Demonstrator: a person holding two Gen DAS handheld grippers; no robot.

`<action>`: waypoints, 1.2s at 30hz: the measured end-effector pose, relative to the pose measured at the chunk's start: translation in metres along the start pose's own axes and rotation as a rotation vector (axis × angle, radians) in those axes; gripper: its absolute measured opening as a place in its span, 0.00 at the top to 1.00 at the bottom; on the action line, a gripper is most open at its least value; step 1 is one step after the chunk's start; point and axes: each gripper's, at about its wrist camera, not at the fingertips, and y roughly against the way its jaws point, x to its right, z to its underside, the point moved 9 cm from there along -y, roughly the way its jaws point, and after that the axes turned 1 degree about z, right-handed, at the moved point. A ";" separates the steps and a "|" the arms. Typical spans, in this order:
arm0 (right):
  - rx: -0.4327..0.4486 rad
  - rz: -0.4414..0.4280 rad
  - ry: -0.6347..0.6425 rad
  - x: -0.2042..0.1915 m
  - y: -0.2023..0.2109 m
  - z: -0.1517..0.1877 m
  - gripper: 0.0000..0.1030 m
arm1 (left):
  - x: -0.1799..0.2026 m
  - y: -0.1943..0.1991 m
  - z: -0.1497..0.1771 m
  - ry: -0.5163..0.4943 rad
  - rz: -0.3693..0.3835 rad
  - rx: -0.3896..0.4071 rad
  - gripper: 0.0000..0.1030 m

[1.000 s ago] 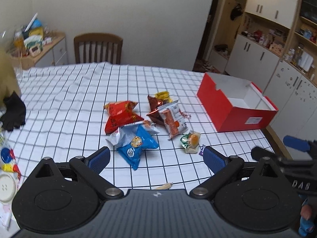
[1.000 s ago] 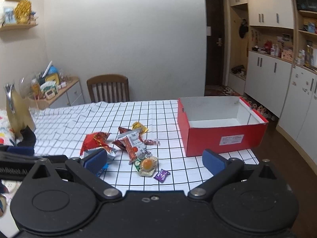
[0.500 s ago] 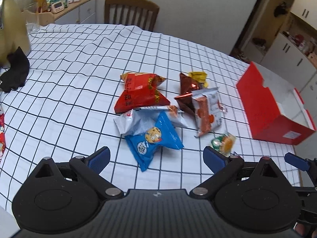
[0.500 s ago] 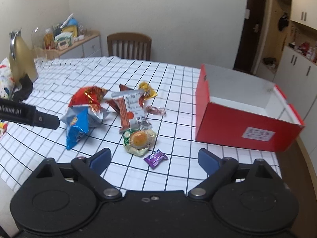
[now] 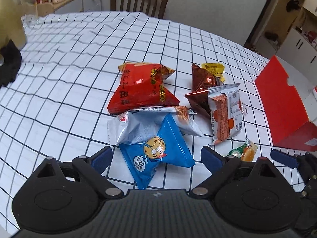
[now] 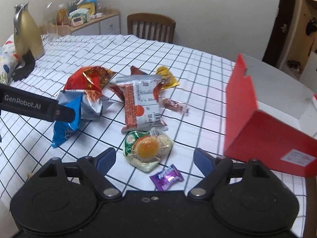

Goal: Organize snacks
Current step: 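Grasp the blue cookie packet with the left tool while the right tool grasps the egg pastry, then carry the blue packet and egg pastry in both tools over the red box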

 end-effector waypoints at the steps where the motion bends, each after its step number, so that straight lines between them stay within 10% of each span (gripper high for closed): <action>1: -0.004 -0.005 0.008 -0.002 -0.004 0.000 0.17 | -0.001 -0.003 -0.001 0.009 0.000 -0.004 0.07; 14: -0.071 -0.012 -0.040 -0.002 -0.041 -0.002 0.26 | -0.015 -0.028 0.001 0.164 0.070 -0.112 0.27; 36: -0.091 0.049 -0.103 -0.007 -0.007 0.014 0.42 | -0.015 0.023 0.028 0.056 0.096 -0.102 0.43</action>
